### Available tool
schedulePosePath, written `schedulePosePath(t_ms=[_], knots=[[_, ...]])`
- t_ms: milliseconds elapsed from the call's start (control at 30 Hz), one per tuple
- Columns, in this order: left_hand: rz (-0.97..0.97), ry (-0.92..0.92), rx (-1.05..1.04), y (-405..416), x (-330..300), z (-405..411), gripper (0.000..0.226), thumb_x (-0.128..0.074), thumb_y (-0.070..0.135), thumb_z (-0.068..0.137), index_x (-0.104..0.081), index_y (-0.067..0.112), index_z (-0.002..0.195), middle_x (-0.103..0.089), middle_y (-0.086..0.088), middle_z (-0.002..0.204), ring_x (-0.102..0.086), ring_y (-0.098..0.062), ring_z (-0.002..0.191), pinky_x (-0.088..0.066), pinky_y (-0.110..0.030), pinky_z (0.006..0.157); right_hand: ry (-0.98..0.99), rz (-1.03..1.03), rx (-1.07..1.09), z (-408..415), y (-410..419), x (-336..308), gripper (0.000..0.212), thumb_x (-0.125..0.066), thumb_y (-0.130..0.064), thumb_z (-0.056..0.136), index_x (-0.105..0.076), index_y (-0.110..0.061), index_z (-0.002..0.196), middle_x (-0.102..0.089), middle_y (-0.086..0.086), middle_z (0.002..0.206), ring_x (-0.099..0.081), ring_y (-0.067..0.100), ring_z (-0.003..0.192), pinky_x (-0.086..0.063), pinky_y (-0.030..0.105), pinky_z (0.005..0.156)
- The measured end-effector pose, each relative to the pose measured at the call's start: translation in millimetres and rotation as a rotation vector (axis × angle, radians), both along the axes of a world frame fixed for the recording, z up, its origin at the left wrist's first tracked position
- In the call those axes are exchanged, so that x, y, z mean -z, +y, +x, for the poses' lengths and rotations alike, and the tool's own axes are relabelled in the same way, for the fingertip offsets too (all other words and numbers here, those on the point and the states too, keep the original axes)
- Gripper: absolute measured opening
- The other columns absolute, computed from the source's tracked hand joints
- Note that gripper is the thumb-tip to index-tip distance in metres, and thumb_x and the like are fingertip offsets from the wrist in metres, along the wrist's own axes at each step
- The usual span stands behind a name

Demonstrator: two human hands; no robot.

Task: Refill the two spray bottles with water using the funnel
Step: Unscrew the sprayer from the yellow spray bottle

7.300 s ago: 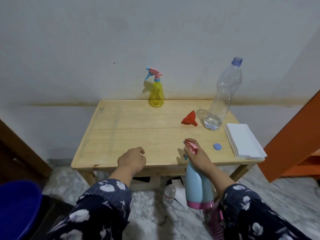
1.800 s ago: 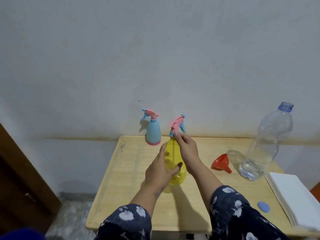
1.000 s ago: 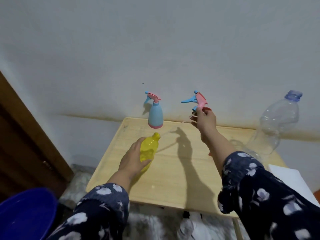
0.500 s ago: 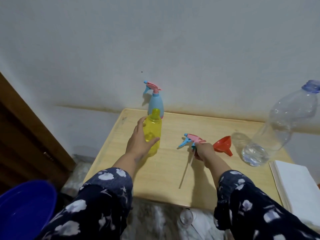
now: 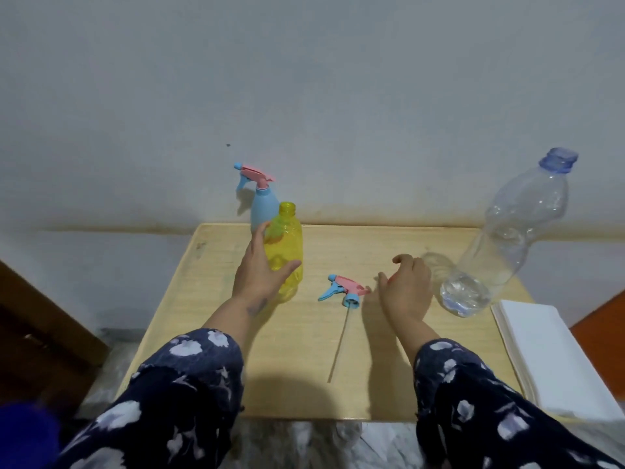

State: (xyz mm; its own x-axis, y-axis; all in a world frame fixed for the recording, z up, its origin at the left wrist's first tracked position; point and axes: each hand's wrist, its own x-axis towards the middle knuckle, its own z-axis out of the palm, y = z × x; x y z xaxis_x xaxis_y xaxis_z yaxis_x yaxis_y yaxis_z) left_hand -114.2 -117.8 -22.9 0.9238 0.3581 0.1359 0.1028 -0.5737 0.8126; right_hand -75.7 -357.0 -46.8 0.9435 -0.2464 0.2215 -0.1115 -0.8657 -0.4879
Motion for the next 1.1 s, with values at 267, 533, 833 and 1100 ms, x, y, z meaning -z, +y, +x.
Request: schedulePosePath(t_ms=[267, 533, 833, 1100], knots=[[-0.008, 0.025, 0.026, -11.1, 14.1, 6.9, 0.086, -0.079, 0.041, 0.075, -0.024, 0.036, 0.142, -0.044, 0.004, 0.145, -0.048, -0.022, 0.126, -0.046, -0.038, 0.094, 0.235, 0.006, 0.069, 23.1, -29.9, 21.3, 0.11, -0.084, -0.041, 0.064, -0.018, -0.01, 0.147, -0.035, 0.011, 0.146, -0.035, 0.032, 0.134, -0.033, 0.046, 0.109], [-0.036, 0.047, 0.042, -11.6, 20.9, -1.0, 0.086, -0.081, 0.04, 0.074, -0.025, 0.043, 0.139, -0.046, 0.003, 0.143, -0.046, -0.02, 0.129, -0.044, -0.035, 0.092, 0.139, 0.28, 0.035, 18.6, -19.2, 7.2, 0.078, -0.082, -0.034, 0.07, -0.042, -0.012, 0.133, -0.052, 0.01, 0.13, -0.051, 0.031, 0.119, -0.045, 0.039, 0.093], [-0.14, 0.091, 0.105, -23.1, 42.8, -21.5, 0.086, -0.077, 0.032, 0.08, -0.017, 0.044, 0.141, -0.038, 0.003, 0.147, -0.041, -0.021, 0.131, -0.039, -0.031, 0.093, 0.058, 0.948, -0.188, 12.3, 60.4, -76.4, 0.08, -0.081, -0.038, 0.071, -0.048, -0.007, 0.136, -0.057, 0.005, 0.13, -0.056, 0.02, 0.117, -0.047, 0.037, 0.1], [-0.109, 0.152, 0.154, -25.8, 47.3, -23.5, 0.091, -0.071, 0.027, 0.086, -0.006, 0.033, 0.149, -0.028, -0.003, 0.153, -0.032, -0.023, 0.138, -0.035, -0.04, 0.109, 0.115, 1.135, -0.309, -4.9, 99.5, -111.1, 0.079, -0.078, -0.028, 0.077, -0.038, -0.006, 0.142, -0.053, 0.011, 0.134, -0.057, 0.023, 0.117, -0.053, 0.037, 0.095]])
